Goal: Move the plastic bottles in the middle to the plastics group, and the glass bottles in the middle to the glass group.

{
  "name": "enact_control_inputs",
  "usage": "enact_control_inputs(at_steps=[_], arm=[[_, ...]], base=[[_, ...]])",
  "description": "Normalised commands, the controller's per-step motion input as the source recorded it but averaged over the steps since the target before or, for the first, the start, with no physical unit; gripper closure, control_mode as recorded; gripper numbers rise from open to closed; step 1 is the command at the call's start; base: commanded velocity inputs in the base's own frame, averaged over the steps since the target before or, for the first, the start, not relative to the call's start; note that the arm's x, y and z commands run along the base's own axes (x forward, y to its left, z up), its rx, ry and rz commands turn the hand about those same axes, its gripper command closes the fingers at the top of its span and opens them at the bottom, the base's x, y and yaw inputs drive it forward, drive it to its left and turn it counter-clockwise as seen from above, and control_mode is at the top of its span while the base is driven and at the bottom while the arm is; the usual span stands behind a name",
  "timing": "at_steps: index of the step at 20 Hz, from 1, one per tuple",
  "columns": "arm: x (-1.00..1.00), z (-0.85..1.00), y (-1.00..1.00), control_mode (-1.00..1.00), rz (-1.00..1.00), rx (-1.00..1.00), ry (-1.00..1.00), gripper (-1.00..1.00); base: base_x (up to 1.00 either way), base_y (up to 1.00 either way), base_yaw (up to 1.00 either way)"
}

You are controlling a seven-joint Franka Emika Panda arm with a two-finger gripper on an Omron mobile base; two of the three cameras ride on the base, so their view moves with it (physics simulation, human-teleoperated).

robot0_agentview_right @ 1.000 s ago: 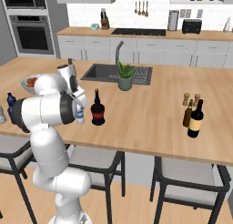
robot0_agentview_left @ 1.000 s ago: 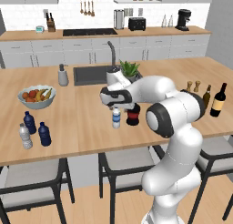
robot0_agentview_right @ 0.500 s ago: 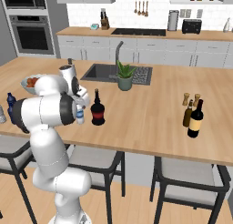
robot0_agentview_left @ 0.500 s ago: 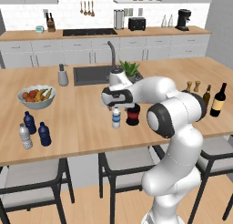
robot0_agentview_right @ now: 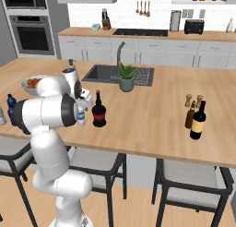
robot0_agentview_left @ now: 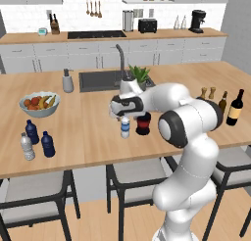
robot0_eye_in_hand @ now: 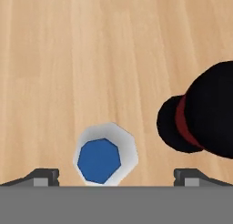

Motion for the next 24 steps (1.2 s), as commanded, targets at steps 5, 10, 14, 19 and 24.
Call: enact_control_inputs(at_steps=[5, 10, 14, 19, 24], arm=[[0.14, -0.16, 0.0, -1.0, 0.1, 0.0, 0.0, -1.0], [0.02, 0.0, 0.02, -1.0, 0.08, 0.0, 0.0, -1.0], [0.0, 0.0, 0.03, -1.0, 0.1, 0.0, 0.0, -1.0], [0.0, 0.0, 0.0, -1.0, 0.06, 0.0, -0.05, -1.0], [0.0, 0.0, 0.0, -1.0, 0.07, 0.0, -0.12, -1.0]], base=[[0.0, 0.0, 0.0], [0.0, 0.0, 0.0], [0.0, 0.0, 0.0], [0.0, 0.0, 0.0], [0.0, 0.0, 0.0]])
